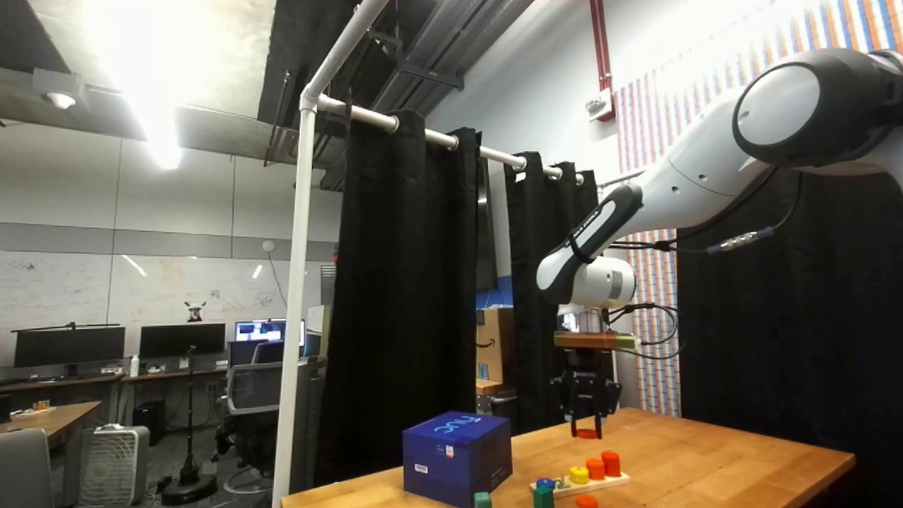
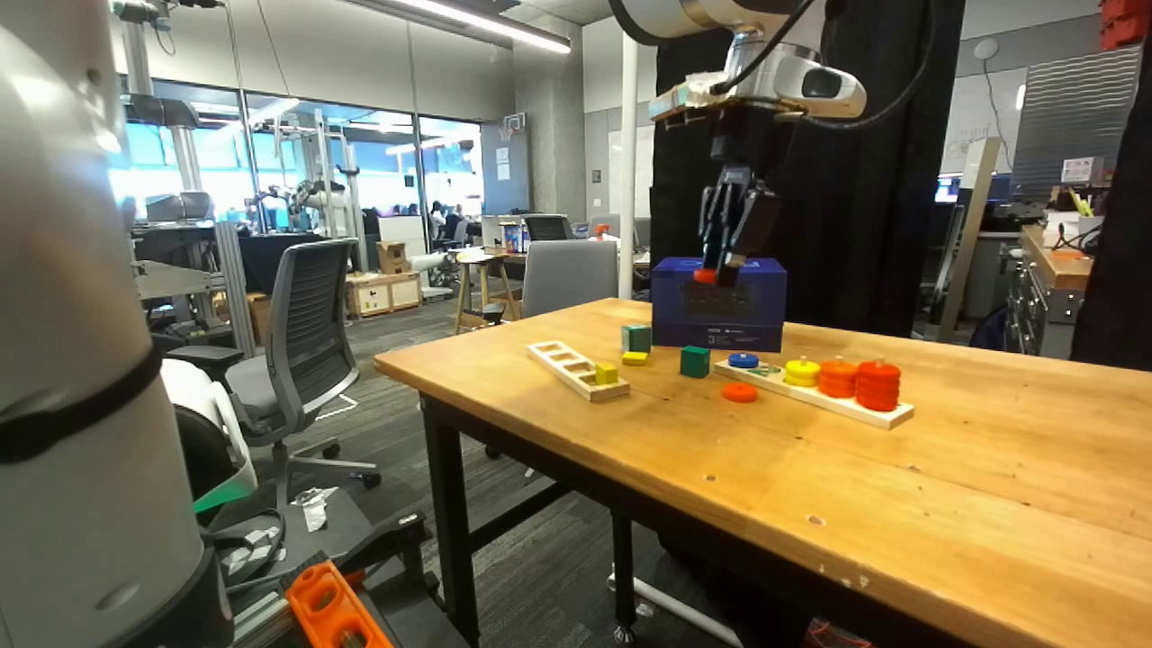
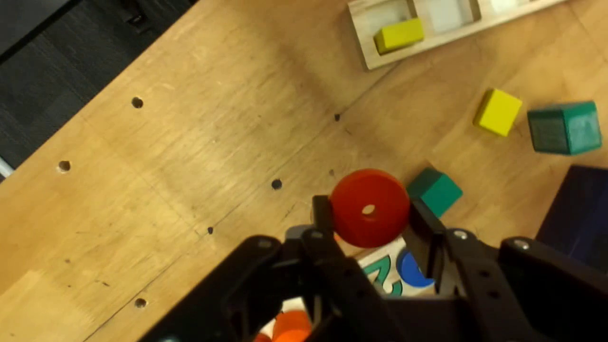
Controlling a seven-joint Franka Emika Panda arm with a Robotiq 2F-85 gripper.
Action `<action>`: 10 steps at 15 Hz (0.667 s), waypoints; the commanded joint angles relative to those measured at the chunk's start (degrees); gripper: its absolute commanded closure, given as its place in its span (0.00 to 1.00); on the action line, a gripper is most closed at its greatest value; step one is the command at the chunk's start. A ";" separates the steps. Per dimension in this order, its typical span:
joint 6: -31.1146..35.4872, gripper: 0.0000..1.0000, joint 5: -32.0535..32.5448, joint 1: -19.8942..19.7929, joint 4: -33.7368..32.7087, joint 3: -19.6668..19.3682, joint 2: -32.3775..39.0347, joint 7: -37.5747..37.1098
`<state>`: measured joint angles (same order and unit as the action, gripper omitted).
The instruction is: Pick up an orange circle and put it on the table.
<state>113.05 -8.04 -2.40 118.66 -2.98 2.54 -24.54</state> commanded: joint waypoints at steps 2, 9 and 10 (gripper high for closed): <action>1.03 0.81 0.54 -0.18 6.35 0.10 -2.23 13.97; 13.43 0.81 1.29 -0.97 11.93 -0.57 1.43 26.27; 14.74 0.81 0.97 -1.14 12.30 -0.62 2.21 27.71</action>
<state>123.32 -7.22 -2.96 129.40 -3.52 3.54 -1.46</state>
